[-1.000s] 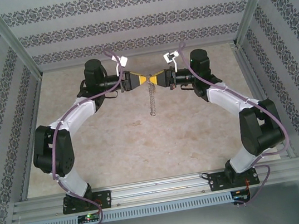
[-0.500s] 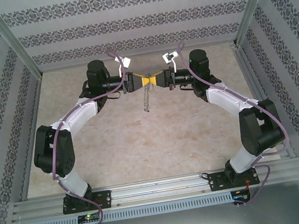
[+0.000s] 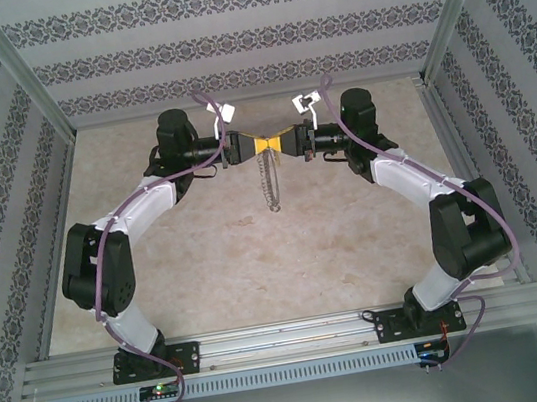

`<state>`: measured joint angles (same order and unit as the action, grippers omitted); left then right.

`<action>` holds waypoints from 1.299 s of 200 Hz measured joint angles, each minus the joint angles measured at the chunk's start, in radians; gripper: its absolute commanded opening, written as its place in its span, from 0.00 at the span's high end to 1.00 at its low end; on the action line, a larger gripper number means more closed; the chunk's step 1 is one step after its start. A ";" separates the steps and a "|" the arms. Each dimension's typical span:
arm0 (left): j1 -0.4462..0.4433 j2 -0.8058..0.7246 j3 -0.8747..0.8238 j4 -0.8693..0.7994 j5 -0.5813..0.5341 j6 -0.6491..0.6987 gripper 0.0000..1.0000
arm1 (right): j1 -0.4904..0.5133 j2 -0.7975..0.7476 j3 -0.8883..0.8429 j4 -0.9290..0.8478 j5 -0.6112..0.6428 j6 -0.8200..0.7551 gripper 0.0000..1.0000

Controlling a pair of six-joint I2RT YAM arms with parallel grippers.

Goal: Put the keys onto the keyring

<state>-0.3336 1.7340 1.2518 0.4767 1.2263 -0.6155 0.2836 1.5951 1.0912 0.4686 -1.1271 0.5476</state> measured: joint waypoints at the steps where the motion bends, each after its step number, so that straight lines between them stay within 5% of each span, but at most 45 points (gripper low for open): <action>1: 0.000 0.000 0.000 0.000 0.000 0.000 1.00 | 0.000 0.000 0.000 0.000 0.000 0.000 0.92; 24: -0.002 0.000 -0.017 0.051 -0.003 -0.020 1.00 | -0.003 -0.004 -0.008 0.007 0.016 0.009 0.64; 41: -0.008 0.000 -0.044 0.105 -0.019 -0.042 1.00 | -0.025 -0.031 -0.041 0.019 0.039 0.010 0.56; 128: -0.019 -0.068 -0.194 0.251 -0.143 -0.074 1.00 | -0.061 -0.322 -0.327 0.060 0.342 0.013 0.51; 186: -0.032 -0.111 -0.216 0.325 -0.206 -0.106 1.00 | 0.076 -0.342 -0.401 0.040 0.519 -0.072 0.48; 260: -0.057 -0.111 -0.216 0.325 -0.211 -0.119 1.00 | 0.163 -0.294 -0.373 0.040 0.594 -0.141 0.47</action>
<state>-0.3908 1.6230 1.0363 0.8017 1.0149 -0.7349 0.4465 1.3006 0.7185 0.5087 -0.5335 0.4068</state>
